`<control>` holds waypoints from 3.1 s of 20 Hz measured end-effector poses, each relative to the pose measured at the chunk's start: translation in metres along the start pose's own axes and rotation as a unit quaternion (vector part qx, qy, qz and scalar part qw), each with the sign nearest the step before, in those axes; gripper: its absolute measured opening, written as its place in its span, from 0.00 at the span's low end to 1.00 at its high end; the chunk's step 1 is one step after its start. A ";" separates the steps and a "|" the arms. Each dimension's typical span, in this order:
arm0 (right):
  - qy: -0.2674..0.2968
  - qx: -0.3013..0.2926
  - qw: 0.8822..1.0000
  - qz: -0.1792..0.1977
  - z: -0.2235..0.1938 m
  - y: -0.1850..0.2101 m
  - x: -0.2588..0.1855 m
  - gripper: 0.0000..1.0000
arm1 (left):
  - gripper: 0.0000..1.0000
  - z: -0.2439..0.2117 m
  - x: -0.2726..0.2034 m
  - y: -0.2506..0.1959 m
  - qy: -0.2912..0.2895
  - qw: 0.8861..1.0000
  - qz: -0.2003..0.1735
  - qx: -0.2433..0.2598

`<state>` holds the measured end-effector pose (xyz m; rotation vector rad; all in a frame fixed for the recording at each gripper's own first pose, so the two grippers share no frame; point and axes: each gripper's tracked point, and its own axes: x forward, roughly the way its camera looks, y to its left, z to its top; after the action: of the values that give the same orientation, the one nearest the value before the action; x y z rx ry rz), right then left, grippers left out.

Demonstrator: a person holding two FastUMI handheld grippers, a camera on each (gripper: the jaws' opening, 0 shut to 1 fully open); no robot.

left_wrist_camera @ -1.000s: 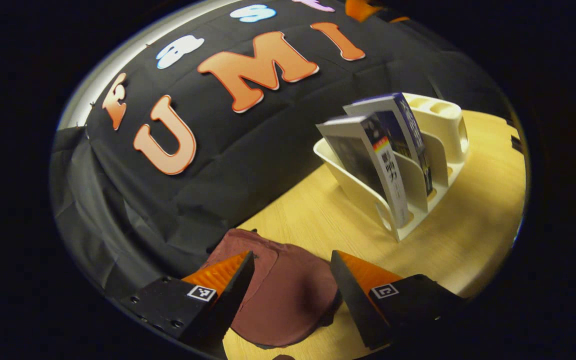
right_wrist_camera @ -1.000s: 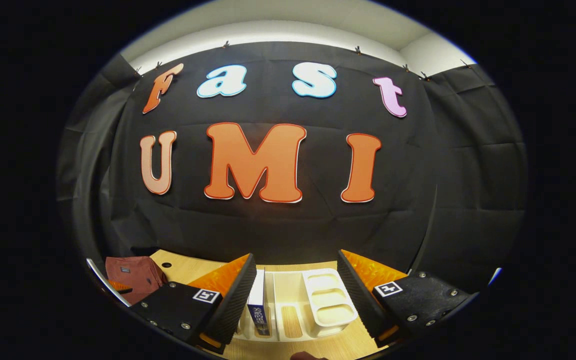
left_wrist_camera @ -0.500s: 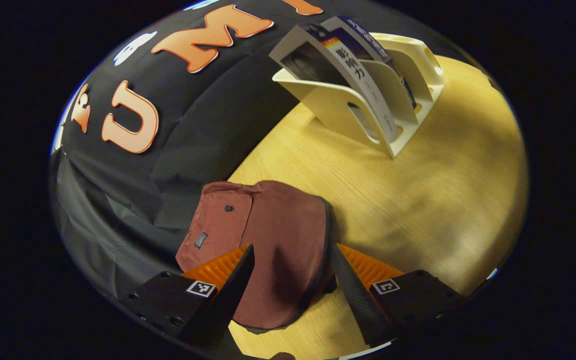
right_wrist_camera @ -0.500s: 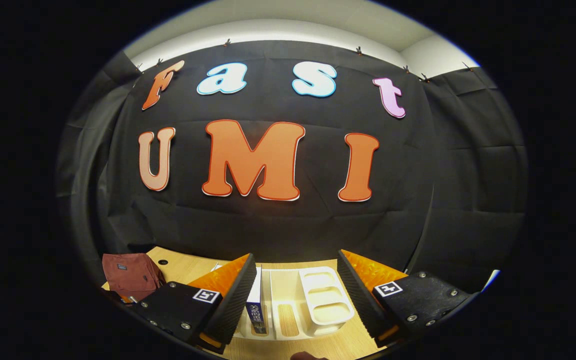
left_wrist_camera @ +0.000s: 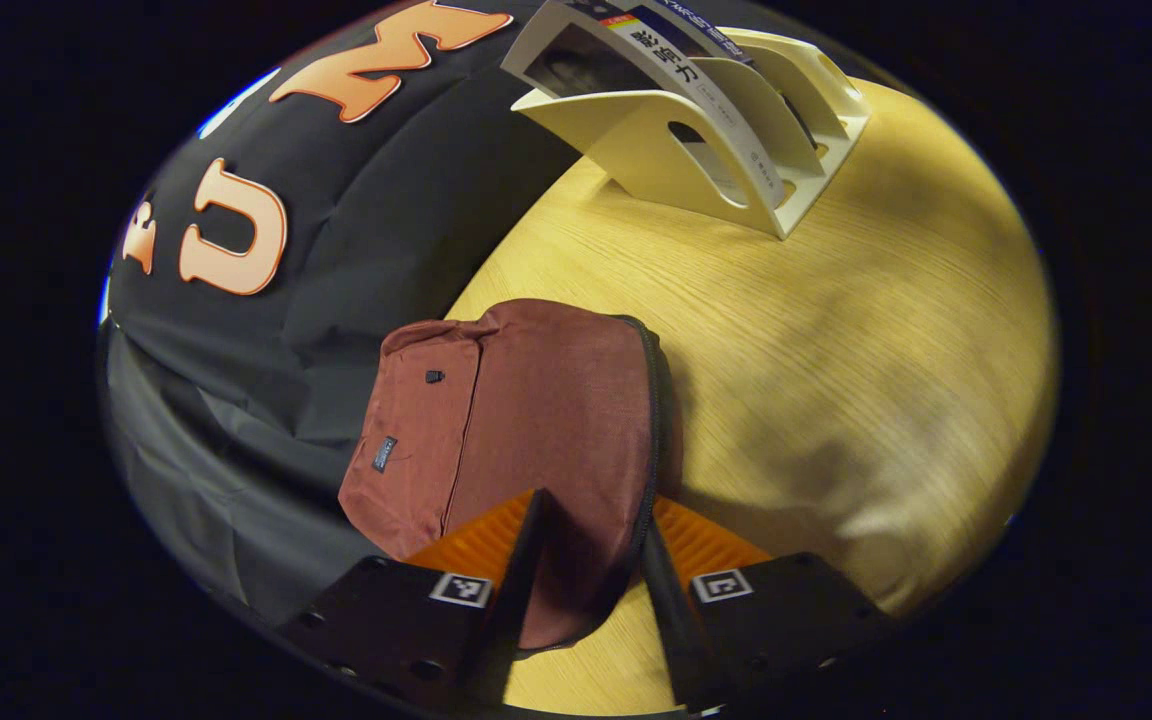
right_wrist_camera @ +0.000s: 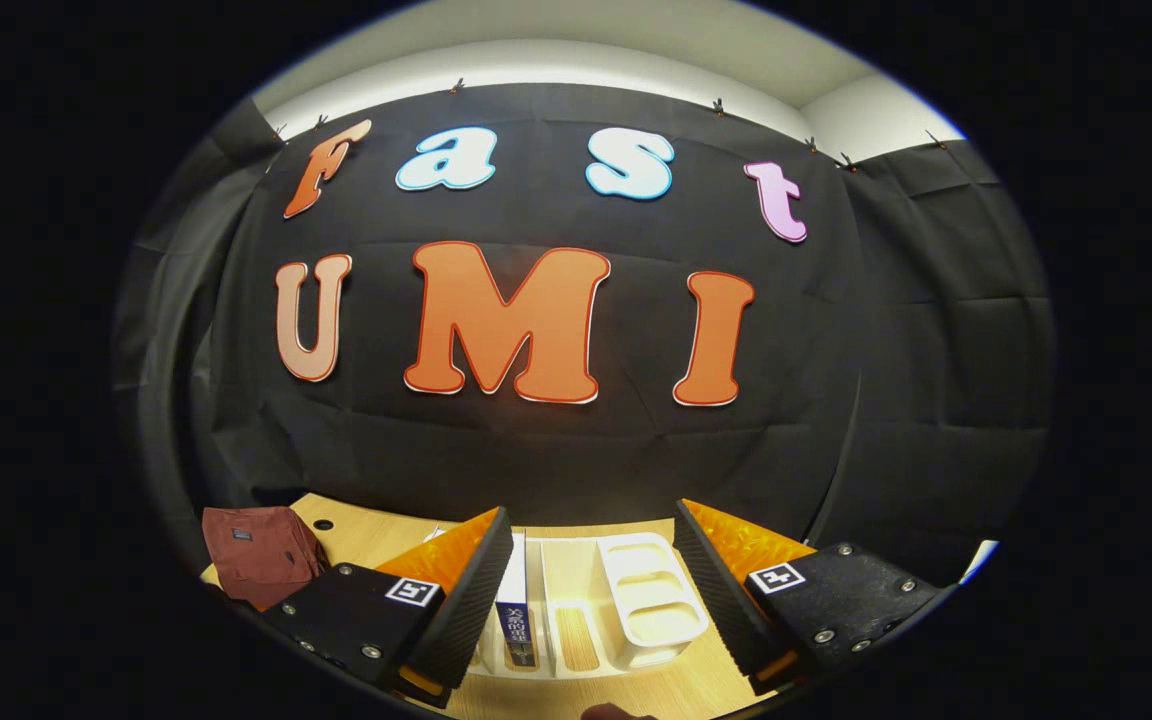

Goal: Open the schoolbag, grab two books from the bookshelf and put them into the schoolbag.

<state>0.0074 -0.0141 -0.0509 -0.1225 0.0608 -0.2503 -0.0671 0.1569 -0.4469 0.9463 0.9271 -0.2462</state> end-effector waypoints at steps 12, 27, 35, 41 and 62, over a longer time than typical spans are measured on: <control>0.045 -0.030 0.998 0.017 -0.004 0.064 0.005 0.96 | 0.07 0.016 -0.024 0.038 -0.032 0.992 -0.124 -0.006; 0.195 -0.086 0.959 0.187 -0.045 0.140 0.065 0.97 | 0.03 0.052 -0.057 0.162 -0.016 0.991 -0.113 -0.075; 0.315 -0.133 0.916 0.208 -0.087 0.151 0.079 0.97 | 0.03 0.076 -0.060 0.219 -0.029 0.989 -0.126 -0.066; 0.409 -0.132 0.884 0.183 -0.116 0.167 0.090 0.97 | 0.03 0.085 -0.061 0.238 -0.059 0.986 -0.151 -0.027; 0.667 -0.102 0.734 0.076 -0.210 0.187 0.103 0.47 | 0.03 0.084 -0.049 0.261 -0.093 0.977 -0.191 0.000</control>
<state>0.1371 0.1160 -0.2879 -0.1335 1.5541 -0.1208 0.0954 0.2355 -0.2349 0.7256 0.9290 -0.6508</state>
